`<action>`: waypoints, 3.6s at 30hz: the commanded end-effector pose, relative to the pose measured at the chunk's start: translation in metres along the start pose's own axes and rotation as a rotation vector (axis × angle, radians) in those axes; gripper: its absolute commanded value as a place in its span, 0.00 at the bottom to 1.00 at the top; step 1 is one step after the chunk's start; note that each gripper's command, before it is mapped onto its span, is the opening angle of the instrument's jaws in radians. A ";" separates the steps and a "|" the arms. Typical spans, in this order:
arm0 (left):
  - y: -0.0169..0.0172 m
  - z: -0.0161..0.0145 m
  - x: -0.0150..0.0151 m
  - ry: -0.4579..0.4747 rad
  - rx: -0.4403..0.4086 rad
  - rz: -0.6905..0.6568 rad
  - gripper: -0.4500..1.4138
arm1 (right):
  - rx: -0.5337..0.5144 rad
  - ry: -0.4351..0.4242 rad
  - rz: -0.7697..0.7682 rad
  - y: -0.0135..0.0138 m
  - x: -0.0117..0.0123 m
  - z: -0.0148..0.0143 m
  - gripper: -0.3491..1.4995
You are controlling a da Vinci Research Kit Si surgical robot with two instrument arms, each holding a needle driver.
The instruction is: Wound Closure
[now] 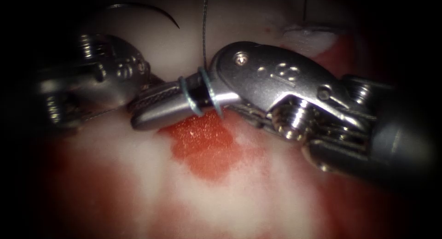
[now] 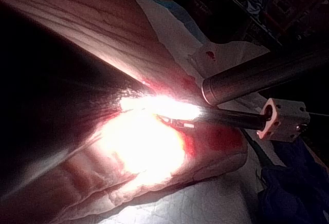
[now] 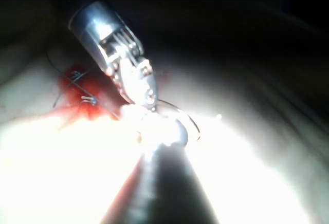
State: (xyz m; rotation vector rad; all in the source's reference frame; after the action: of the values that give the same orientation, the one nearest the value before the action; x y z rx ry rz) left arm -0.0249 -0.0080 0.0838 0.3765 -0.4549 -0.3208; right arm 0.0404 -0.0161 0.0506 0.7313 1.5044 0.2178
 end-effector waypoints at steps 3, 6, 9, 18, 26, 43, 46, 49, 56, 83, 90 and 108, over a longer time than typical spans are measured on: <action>0.0001 -0.0001 -0.0008 -0.003 0.015 0.003 0.00 | -0.034 0.023 -0.006 0.0013 0.0012 0.0001 0.25; -0.0003 -0.0001 -0.0008 -0.003 0.030 0.004 0.00 | -0.044 0.048 -0.007 0.0014 0.0012 -0.0003 0.24; -0.0005 -0.0001 -0.0007 -0.002 0.044 0.009 0.00 | -0.045 0.075 -0.008 0.0015 0.0013 -0.0006 0.22; -0.0007 -0.0009 -0.0002 -0.037 0.089 -0.009 0.00 | -0.040 0.138 0.002 0.0018 0.0014 -0.0010 0.15; -0.0013 -0.0009 -0.0006 -0.043 0.118 -0.008 0.00 | -0.059 0.178 0.016 0.0021 0.0016 -0.0012 0.08; -0.0015 -0.0008 -0.0018 -0.069 0.144 -0.176 0.00 | -0.233 0.096 0.000 0.0022 0.0016 -0.0006 0.00; -0.0016 -0.0011 -0.0021 -0.072 0.145 -0.193 0.00 | -0.263 0.067 -0.008 0.0022 0.0017 -0.0006 0.00; -0.0017 -0.0011 -0.0025 -0.074 0.147 -0.207 0.00 | -0.296 0.026 -0.020 0.0021 0.0017 -0.0005 0.00; -0.0018 -0.0009 -0.0029 -0.075 0.152 -0.222 0.00 | -0.404 -0.103 -0.047 0.0015 0.0017 -0.0001 0.00; -0.0018 -0.0013 -0.0027 -0.022 0.051 -0.165 0.00 | -0.708 -0.354 0.004 -0.0001 0.0000 0.0010 0.00; -0.0022 -0.0013 -0.0028 -0.010 0.051 -0.096 0.00 | -0.698 -0.350 0.015 0.0001 -0.0004 0.0016 0.00; -0.0029 -0.0016 -0.0034 0.007 0.039 -0.012 0.00 | -0.723 -0.333 0.056 0.0009 -0.0012 0.0036 0.50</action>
State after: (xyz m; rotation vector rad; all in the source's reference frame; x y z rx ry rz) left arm -0.0272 -0.0099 0.0803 0.4245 -0.4474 -0.3225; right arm 0.0430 -0.0182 0.0523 0.2104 0.9752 0.6132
